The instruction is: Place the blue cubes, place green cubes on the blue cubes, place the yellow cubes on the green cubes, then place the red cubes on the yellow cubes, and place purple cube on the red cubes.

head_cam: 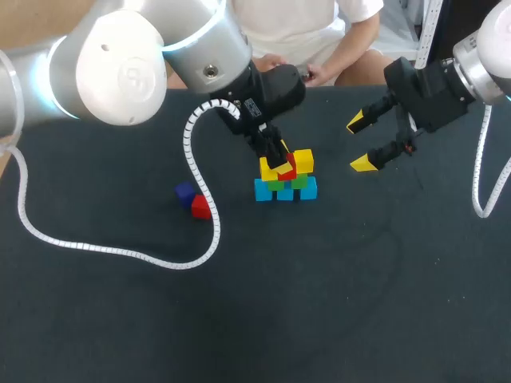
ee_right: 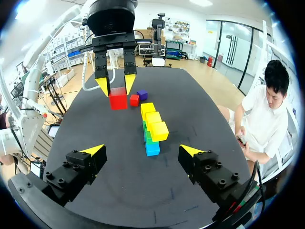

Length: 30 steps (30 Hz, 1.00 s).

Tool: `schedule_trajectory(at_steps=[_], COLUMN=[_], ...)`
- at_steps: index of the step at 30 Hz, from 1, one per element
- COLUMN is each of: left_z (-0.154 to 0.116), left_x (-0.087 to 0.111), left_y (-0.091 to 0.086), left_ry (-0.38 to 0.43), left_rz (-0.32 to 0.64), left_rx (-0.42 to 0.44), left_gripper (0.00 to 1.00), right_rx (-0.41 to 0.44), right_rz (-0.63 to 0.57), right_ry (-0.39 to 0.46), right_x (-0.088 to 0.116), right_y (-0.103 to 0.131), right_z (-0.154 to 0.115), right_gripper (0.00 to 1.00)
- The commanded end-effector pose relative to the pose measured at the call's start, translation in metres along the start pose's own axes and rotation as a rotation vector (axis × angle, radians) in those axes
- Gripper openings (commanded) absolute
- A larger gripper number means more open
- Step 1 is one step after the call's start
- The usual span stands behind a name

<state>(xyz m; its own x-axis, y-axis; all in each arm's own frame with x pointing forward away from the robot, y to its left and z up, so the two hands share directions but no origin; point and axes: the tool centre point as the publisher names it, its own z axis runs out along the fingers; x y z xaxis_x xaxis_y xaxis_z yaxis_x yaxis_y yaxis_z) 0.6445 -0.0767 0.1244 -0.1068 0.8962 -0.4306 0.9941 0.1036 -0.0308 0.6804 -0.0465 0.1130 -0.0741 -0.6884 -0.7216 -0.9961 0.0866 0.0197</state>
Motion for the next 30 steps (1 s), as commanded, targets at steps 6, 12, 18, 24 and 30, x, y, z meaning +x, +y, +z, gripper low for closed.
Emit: schedule_trajectory(at_steps=[6,12,18,24,30], left_z=[0.007,0.009,0.007,0.006,0.01], left_x=[-0.003,-0.002,0.003,0.005,0.003], left_y=[0.014,0.017,0.019,0.022,0.027], left_ry=[0.012,0.006,0.007,0.009,0.007], left_rz=[0.004,0.0,-0.005,-0.009,-0.004], left_rx=[0.014,0.015,0.008,0.006,0.009], left_gripper=[0.0,0.0,0.0,0.0,0.0], right_rx=[0.003,0.003,0.003,0.003,0.003], right_rz=[0.0,0.0,0.0,0.0,0.0], right_ry=[-0.001,-0.001,-0.001,-0.001,-0.001], right_x=[0.0,0.0,0.0,0.0,0.0], right_y=[0.001,0.001,0.001,0.001,0.001], right_z=[0.0,0.0,0.0,0.0,0.0], right_gripper=[1.0,1.0,1.0,1.0,1.0])
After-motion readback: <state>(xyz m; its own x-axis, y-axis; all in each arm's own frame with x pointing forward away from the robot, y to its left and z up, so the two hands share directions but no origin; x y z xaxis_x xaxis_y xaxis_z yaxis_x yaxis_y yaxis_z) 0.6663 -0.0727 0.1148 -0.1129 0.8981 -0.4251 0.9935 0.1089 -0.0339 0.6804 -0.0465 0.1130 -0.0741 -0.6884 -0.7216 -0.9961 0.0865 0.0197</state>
